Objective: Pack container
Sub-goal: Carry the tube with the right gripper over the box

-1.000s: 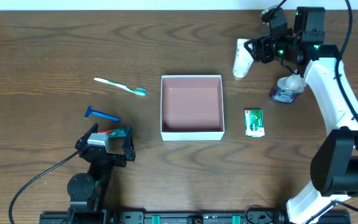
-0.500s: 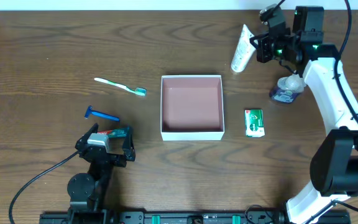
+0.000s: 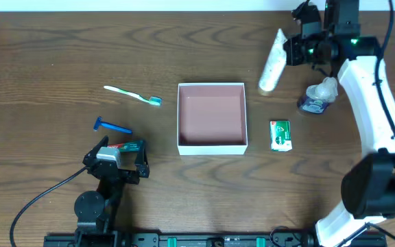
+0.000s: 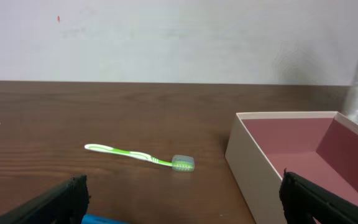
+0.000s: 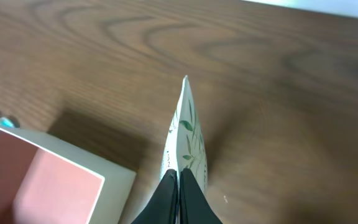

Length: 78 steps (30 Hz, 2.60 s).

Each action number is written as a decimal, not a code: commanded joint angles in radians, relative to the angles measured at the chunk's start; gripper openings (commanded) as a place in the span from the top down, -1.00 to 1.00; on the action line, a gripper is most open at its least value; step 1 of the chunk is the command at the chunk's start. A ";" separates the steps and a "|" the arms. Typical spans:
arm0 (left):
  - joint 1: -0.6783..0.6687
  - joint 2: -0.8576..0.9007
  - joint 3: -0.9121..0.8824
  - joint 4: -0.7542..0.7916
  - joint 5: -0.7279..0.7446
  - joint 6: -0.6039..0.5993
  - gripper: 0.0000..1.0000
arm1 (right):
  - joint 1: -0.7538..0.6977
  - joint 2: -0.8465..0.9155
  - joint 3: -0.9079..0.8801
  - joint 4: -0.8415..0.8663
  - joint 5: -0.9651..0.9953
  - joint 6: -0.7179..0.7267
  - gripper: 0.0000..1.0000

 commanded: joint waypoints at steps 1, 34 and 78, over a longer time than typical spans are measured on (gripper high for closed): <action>-0.004 -0.006 -0.018 -0.033 0.017 0.003 -0.96 | 0.029 -0.119 0.131 -0.043 0.107 0.084 0.97; -0.004 -0.006 -0.018 -0.033 0.017 0.003 -0.96 | 0.618 -0.048 0.192 -0.111 0.504 0.506 0.97; -0.004 -0.006 -0.018 -0.033 0.017 0.003 -0.96 | 0.709 0.184 0.191 0.052 0.578 0.607 0.97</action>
